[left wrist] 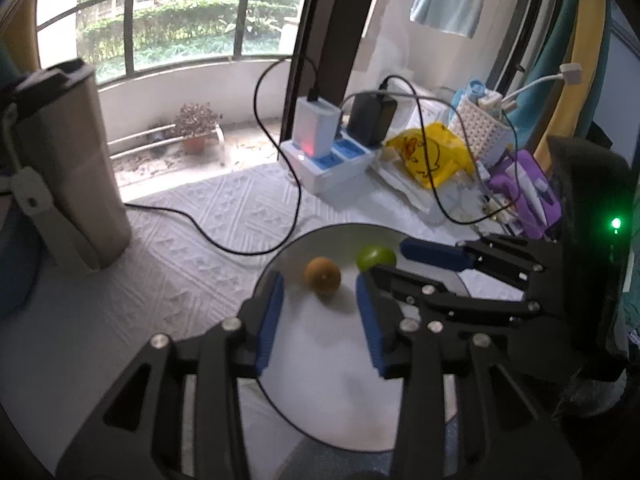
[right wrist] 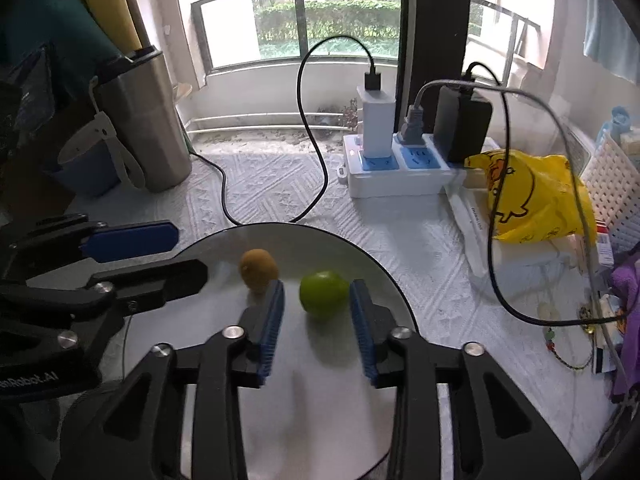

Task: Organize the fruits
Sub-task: 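Open both grippers to release the fruits onto the white plate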

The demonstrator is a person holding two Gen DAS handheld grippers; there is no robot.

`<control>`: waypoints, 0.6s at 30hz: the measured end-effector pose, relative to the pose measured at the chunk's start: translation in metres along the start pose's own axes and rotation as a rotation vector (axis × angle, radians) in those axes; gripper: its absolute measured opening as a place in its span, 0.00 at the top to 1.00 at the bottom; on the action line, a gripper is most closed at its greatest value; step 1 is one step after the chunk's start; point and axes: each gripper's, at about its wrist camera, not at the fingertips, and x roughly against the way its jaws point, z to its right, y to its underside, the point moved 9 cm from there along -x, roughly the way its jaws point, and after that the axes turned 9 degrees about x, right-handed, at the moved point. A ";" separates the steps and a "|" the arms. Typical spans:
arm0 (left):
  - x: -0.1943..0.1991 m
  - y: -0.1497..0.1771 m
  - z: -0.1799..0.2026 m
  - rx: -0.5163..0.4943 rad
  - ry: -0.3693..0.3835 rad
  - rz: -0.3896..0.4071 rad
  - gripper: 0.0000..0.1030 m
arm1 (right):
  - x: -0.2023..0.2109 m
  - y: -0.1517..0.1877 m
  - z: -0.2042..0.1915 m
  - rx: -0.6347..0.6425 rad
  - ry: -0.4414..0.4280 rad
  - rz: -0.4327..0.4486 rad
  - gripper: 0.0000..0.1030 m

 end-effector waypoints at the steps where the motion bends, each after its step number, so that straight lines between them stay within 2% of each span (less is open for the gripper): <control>1: 0.006 0.000 0.001 -0.001 -0.002 0.011 0.62 | 0.004 0.000 0.000 -0.003 0.001 0.006 0.55; 11: 0.054 0.006 0.015 -0.019 -0.002 0.098 0.61 | 0.055 -0.004 -0.007 0.012 0.029 0.080 0.52; 18: 0.091 0.014 0.022 -0.046 -0.059 0.178 0.61 | 0.099 -0.003 -0.018 0.036 0.051 0.144 0.50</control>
